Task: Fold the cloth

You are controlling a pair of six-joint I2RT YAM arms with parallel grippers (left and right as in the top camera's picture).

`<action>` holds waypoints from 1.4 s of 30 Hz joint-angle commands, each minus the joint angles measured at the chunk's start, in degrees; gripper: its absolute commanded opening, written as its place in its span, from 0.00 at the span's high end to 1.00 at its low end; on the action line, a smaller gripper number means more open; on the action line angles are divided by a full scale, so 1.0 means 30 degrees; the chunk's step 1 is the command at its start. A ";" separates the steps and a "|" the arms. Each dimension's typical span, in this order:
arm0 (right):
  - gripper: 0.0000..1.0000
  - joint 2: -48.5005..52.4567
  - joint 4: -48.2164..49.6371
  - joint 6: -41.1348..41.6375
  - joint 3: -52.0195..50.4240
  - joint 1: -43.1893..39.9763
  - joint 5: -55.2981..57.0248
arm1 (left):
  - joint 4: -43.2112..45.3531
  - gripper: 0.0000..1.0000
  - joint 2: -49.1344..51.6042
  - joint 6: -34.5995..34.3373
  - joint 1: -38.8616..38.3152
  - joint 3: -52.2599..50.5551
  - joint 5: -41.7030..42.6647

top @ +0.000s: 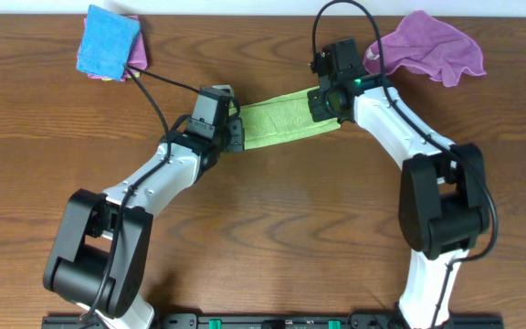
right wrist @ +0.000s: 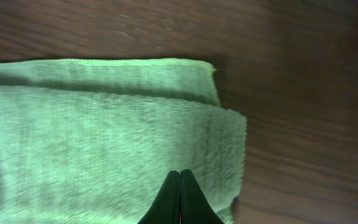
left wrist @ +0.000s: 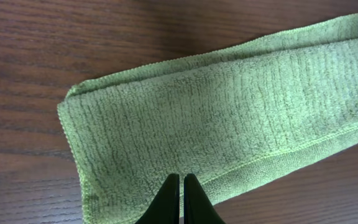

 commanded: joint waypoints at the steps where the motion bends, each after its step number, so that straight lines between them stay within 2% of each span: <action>1: 0.99 0.0743 0.0226 -0.0576 0.0160 0.0036 0.1064 | 0.0044 0.94 0.0073 0.0328 0.0022 0.0299 -0.1020; 9: 0.99 0.2565 0.0794 -0.0568 0.0160 0.0044 0.1064 | -0.0087 0.94 0.0073 0.0328 0.0015 0.0299 -0.0918; 15: 0.99 0.3038 -0.2331 -0.0277 0.0160 0.0284 0.0852 | -0.0423 0.94 0.0073 0.0342 0.0022 0.0299 -0.0933; 20: 0.99 0.2871 -0.4954 0.2280 0.0160 0.0925 0.0838 | -0.0393 0.94 0.0073 0.0408 0.0036 0.0299 -0.1960; 25: 0.99 0.2863 -0.6171 0.2528 0.0160 0.1632 0.0852 | 0.0007 0.92 0.0073 0.0481 0.0044 0.0299 -0.2419; 33: 0.99 0.2703 -0.6317 0.2827 0.0168 0.1647 0.0772 | 0.0481 0.91 0.0175 0.1508 0.0051 0.0291 -0.3096; 36: 0.99 0.2266 -0.6302 0.2820 0.0168 0.1617 0.0452 | 0.0889 0.94 0.0605 0.2288 0.0058 0.0291 -0.3286; 42: 0.99 0.0576 -0.6331 0.2820 0.0168 0.1617 0.0350 | 0.1494 0.94 0.1639 0.2339 0.0058 0.0291 -0.3191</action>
